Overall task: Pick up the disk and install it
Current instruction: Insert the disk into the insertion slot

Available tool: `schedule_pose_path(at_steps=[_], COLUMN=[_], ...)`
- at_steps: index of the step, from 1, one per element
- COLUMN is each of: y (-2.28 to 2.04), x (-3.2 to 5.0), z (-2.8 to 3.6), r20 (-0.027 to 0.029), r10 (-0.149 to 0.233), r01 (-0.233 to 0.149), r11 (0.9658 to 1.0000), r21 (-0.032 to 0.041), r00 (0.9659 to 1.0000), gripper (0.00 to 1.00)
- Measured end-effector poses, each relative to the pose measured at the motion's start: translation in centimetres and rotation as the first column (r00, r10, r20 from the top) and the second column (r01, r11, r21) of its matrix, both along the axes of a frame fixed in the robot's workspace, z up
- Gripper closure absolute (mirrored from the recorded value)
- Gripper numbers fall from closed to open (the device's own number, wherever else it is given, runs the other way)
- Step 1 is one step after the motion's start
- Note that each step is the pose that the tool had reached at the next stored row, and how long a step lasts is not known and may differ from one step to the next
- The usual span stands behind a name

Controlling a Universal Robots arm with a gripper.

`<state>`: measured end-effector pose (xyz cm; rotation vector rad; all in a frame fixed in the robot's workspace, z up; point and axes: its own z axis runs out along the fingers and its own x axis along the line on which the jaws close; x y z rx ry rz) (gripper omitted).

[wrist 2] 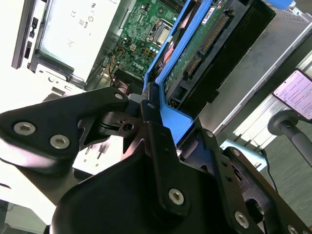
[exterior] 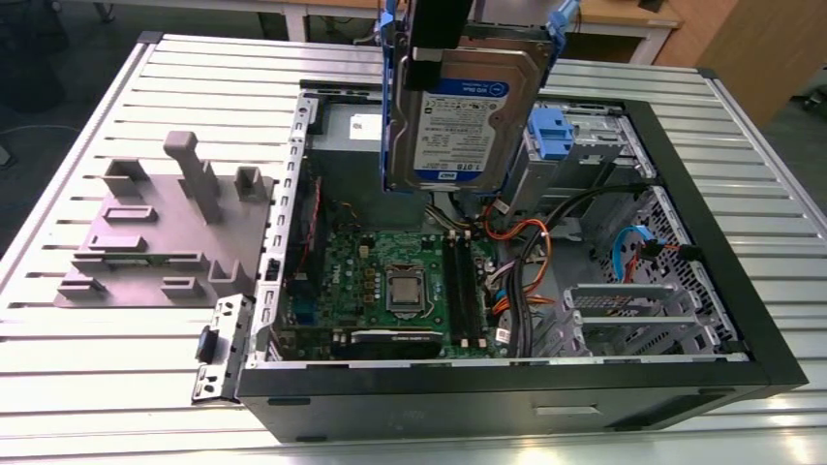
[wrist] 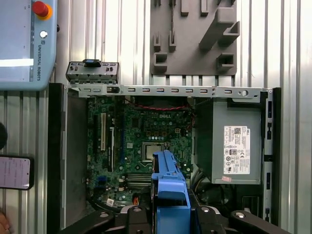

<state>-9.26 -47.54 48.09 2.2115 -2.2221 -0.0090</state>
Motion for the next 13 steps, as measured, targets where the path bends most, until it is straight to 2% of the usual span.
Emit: schedule_pose_path(at_steps=[9, 13], y=[-0.14, -0.17], x=[0.06, 0.74], z=[0.00, 0.00], r20=[0.0001, 0.0000], r10=[0.000, 0.000], r01=[0.000, 0.000], r11=[1.0000, 1.0000], r21=[-0.0003, -0.0006], r00=[1.0000, 1.0000], gripper=[0.64, 0.64])
